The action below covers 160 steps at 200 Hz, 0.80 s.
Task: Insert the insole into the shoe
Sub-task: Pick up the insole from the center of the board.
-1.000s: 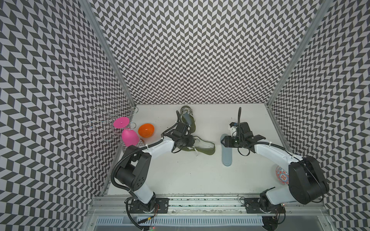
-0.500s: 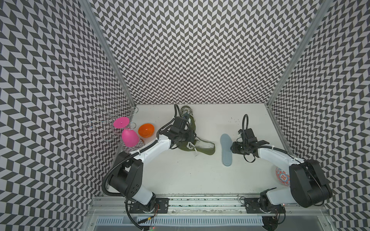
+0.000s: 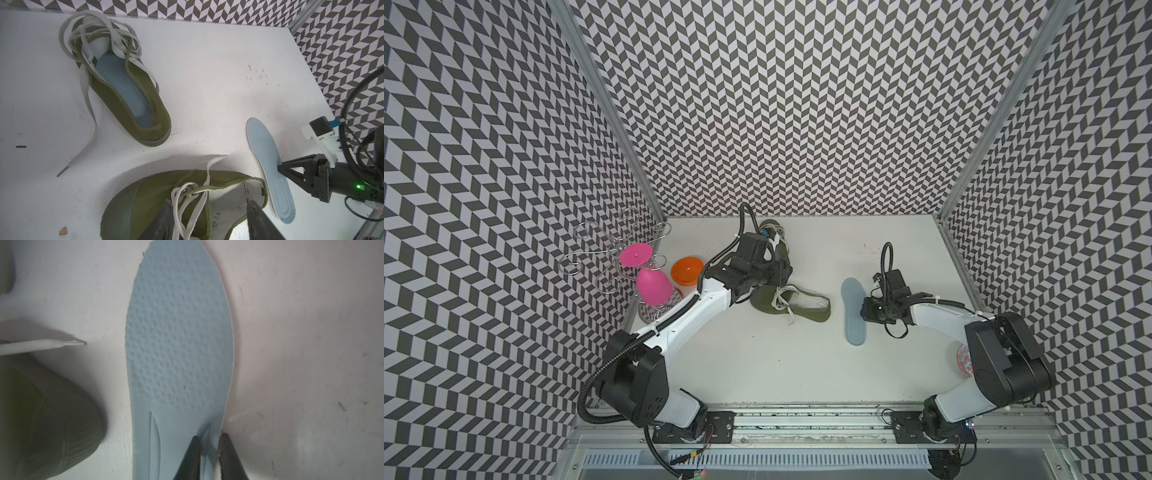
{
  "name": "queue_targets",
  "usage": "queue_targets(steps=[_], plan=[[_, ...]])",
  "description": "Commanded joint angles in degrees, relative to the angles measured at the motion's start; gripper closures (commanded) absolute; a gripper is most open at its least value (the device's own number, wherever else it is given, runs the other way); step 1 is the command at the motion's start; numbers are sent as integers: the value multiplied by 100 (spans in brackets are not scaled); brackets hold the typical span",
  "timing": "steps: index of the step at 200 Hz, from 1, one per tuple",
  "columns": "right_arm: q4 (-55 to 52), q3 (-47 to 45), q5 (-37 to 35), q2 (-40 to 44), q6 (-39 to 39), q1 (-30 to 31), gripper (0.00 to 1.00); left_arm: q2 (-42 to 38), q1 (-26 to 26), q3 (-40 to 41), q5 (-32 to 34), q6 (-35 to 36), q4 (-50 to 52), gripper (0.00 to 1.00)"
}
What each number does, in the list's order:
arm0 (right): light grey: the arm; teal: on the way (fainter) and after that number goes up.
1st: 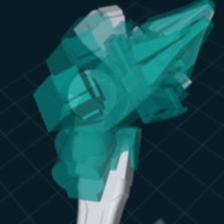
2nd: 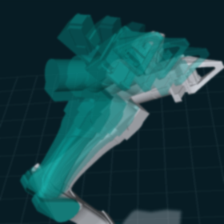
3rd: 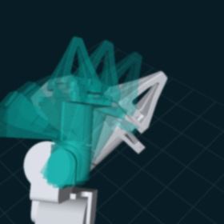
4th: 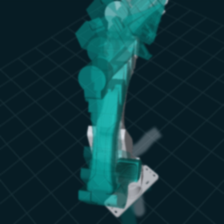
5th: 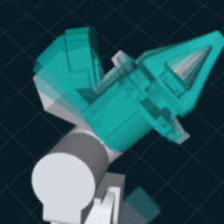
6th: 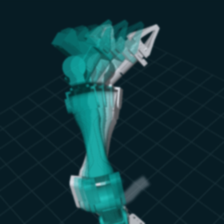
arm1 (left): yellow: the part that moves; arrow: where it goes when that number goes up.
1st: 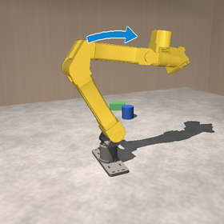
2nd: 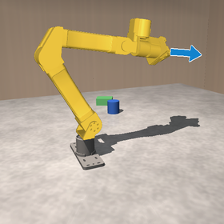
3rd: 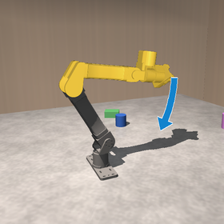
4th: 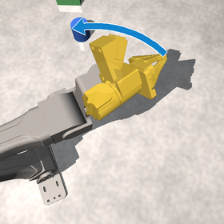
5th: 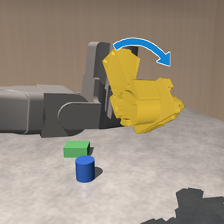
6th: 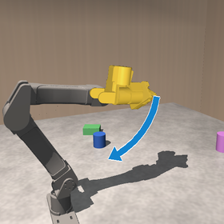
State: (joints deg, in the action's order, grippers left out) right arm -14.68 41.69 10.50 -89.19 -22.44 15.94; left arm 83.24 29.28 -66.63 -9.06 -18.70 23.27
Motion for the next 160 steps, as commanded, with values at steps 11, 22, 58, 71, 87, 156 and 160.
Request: queue_targets(steps=[11,22,58,71,87,156,160], plan=[[331,-11,116,-130,-80,-20,95,-237,43,-240,202,178,169,42],[368,15,186,-32,-54,-21,99,-230,45,-271,173,321,161,40],[269,349,398,448,303,-11,100,-107,104,-411,-494,1119,-12,28],[97,536,386,595,473,-1,100,69,105,-559,-865,1417,83,27],[-123,759,319,782,715,43,100,377,105,-808,-1176,1737,317,27],[-430,1177,-510,1394,1675,1321,100,1280,11,-1708,-1816,2868,1093,23],[-396,1146,-554,1430,1705,1389,100,1356,-21,-1778,-1873,2953,1192,23]])
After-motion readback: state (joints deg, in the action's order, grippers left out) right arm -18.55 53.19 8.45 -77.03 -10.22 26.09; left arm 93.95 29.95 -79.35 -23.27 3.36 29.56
